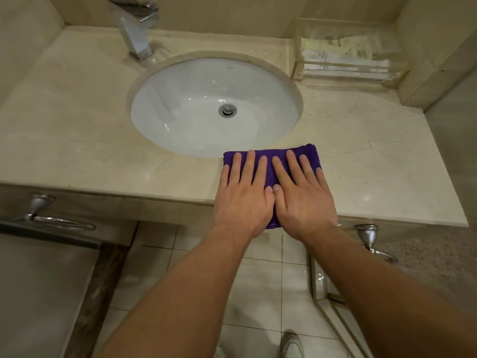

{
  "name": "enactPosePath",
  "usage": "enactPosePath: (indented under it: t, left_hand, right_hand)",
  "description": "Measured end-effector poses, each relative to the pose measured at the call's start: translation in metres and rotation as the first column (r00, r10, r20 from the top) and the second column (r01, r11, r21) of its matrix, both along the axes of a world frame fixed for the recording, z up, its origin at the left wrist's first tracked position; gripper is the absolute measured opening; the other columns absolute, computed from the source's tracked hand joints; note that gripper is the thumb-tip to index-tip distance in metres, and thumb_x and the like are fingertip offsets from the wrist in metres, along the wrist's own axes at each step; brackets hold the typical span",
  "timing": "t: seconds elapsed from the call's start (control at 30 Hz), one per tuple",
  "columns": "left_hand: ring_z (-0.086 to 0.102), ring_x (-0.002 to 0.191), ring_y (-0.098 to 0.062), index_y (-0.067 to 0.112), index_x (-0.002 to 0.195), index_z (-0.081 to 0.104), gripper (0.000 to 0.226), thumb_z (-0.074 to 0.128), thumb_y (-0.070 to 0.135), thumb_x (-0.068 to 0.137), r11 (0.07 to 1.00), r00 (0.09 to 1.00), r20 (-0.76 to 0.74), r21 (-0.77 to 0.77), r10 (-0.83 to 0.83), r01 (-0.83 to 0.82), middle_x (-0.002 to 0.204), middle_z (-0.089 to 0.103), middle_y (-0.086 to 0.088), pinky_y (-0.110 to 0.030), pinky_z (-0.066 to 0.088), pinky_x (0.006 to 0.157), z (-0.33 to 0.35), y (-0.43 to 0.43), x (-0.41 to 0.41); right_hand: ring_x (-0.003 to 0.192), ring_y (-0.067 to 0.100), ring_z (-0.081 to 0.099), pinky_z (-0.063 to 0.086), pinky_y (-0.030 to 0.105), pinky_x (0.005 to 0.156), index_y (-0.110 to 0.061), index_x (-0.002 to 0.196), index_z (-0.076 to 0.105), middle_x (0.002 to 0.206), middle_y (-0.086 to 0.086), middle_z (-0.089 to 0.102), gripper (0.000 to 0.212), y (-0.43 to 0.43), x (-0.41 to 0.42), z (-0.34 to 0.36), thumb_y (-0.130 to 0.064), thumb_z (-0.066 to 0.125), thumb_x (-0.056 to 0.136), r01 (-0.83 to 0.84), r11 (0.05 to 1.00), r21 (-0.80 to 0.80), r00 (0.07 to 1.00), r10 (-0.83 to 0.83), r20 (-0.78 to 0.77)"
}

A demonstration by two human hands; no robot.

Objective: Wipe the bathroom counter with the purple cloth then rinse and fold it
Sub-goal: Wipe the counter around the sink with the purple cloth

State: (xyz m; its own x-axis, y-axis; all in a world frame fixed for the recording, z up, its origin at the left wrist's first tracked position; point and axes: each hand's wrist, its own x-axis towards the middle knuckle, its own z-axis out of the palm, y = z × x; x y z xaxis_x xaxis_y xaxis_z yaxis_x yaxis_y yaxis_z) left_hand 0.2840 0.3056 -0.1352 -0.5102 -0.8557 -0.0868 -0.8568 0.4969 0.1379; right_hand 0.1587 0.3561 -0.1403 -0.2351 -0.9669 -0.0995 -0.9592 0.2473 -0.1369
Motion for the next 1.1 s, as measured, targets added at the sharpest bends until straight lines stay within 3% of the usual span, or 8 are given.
enactPosePath:
  t: [0.23,0.37,0.43,0.63,0.83,1.1]
  left_hand:
    - [-0.008,0.152,-0.023,0.022,0.157,-0.001,0.061,0.017,0.042,0.102,1.000,1.000,0.004,-0.004,0.012,-0.012,0.166,-0.004,-0.004,-0.044,-0.001,0.123,-0.001,-0.006,0.023]
    - [0.006,0.152,-0.024,0.022,0.156,0.018,0.062,0.020,0.044,0.099,0.999,0.999,-0.036,-0.039,0.021,-0.022,0.165,0.014,-0.005,-0.044,0.005,0.123,0.000,-0.011,0.022]
    - [0.009,0.151,-0.025,0.022,0.155,0.023,0.065,0.012,0.048,0.096,0.996,0.999,-0.037,-0.084,0.015,-0.018,0.164,0.018,-0.006,-0.047,0.006,0.123,-0.002,-0.012,0.019]
    - [-0.007,0.152,-0.026,0.034,0.155,-0.002,0.069,-0.013,0.059,0.092,0.996,0.998,0.051,-0.084,-0.023,0.027,0.166,0.000,0.000,-0.048,-0.002,0.122,-0.010,-0.015,0.013]
    - [-0.006,0.152,-0.027,0.030,0.156,0.001,0.072,-0.016,0.059,0.092,0.995,0.998,0.063,-0.097,-0.009,0.015,0.166,0.001,-0.001,-0.049,0.000,0.122,-0.009,-0.005,-0.008]
    - [-0.002,0.152,-0.029,0.028,0.156,0.006,0.069,-0.008,0.057,0.095,0.995,0.997,0.070,-0.095,-0.032,0.039,0.165,0.006,-0.004,-0.051,0.004,0.122,-0.008,0.014,-0.052]
  right_hand:
    - [0.153,0.019,-0.009,-0.002,0.041,0.124,-0.032,0.158,0.000,0.167,-0.002,-0.005,0.062,-0.008,0.024,0.001,-0.046,0.007,0.098,-0.031,1.000,-0.005,0.999,0.031,0.031]
    - [0.153,0.019,-0.009,-0.003,0.042,0.124,-0.032,0.158,0.000,0.167,-0.002,-0.005,0.061,-0.006,0.020,0.002,-0.046,0.006,0.099,-0.035,0.999,-0.006,0.999,0.035,0.040]
    - [0.153,0.019,-0.009,-0.004,0.042,0.124,-0.033,0.158,0.000,0.167,-0.002,-0.005,0.061,-0.005,0.018,0.002,-0.045,0.005,0.099,-0.038,0.999,-0.012,0.998,0.039,0.046]
    - [0.153,0.018,-0.009,-0.005,0.043,0.124,-0.031,0.159,0.002,0.167,-0.003,-0.003,0.058,-0.002,0.013,0.003,-0.042,0.012,0.103,-0.048,0.999,-0.027,0.994,0.050,0.096]
    - [0.153,0.020,-0.008,-0.006,0.042,0.123,-0.030,0.159,0.002,0.167,-0.002,-0.003,0.068,0.006,-0.011,0.001,-0.044,-0.003,0.093,-0.079,0.997,-0.020,0.992,0.081,0.093]
    - [0.154,0.020,-0.005,-0.002,0.044,0.124,-0.029,0.159,0.004,0.167,-0.001,-0.001,0.064,0.029,-0.056,0.001,-0.044,0.002,0.096,-0.073,0.997,-0.026,0.994,0.075,0.082]
